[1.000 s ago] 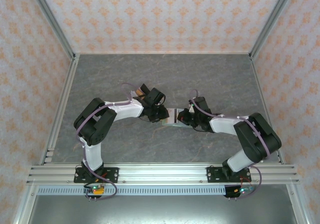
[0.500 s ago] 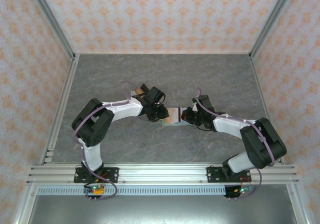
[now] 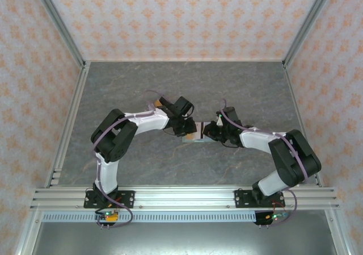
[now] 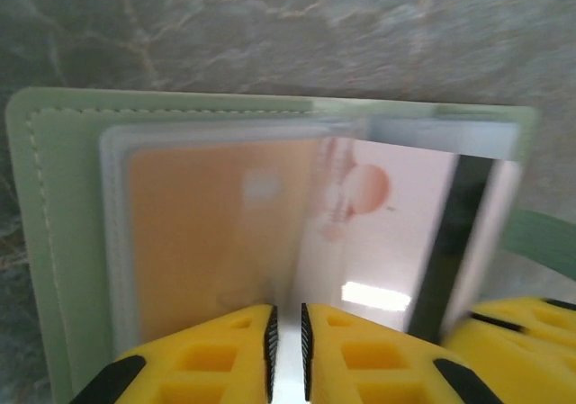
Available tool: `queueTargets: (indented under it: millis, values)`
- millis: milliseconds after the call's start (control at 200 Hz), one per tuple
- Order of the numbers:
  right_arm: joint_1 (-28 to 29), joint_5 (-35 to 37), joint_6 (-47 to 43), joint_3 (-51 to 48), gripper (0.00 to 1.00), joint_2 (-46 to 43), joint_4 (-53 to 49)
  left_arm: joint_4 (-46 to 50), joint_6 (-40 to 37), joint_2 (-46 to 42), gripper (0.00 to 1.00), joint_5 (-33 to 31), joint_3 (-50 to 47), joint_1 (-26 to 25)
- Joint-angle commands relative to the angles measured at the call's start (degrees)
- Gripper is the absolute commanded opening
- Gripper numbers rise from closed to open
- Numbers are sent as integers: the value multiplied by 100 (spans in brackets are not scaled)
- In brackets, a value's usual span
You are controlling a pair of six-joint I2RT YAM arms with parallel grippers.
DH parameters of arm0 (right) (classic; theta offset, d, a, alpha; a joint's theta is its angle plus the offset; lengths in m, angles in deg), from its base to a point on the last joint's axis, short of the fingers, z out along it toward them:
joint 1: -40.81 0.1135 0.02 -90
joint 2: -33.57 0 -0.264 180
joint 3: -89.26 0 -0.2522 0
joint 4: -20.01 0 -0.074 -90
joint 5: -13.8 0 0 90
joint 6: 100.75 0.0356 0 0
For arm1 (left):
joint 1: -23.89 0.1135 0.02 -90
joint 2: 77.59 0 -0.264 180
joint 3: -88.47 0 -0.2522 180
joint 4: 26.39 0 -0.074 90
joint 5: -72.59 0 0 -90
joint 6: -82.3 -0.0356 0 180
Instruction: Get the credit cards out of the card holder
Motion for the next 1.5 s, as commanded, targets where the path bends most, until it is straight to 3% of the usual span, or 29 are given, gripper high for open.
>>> queueTargets:
  millis: [0,345,531,636,801,1036,1226,1491]
  values:
    - [-63,-270,302,-17,17,16,515,156,38,37,17,-66,-52,-10]
    - [-75,-438,703,85,20,362,941,-19,168,19,16,-70,-262,-10]
    - [-79,-21,294,245,7,268,172,22,175,-78,20,-49,-202,-10]
    - [-82,396,17,301,1,-63,-328,203,75,-334,29,-182,-115,14]
    - [-75,878,-458,423,0,-770,-1066,519,1,-1033,45,-578,-180,244]
    - [94,829,-1011,889,0,-1228,-1643,860,-10,-2266,69,-1241,-829,773]
    - [737,843,-1280,1744,0,-660,-1782,1411,-116,-3339,84,-1665,-1515,1427]
    - [1596,793,-1587,3491,0,965,-1941,2177,-692,-4533,99,-1802,-2154,2557]
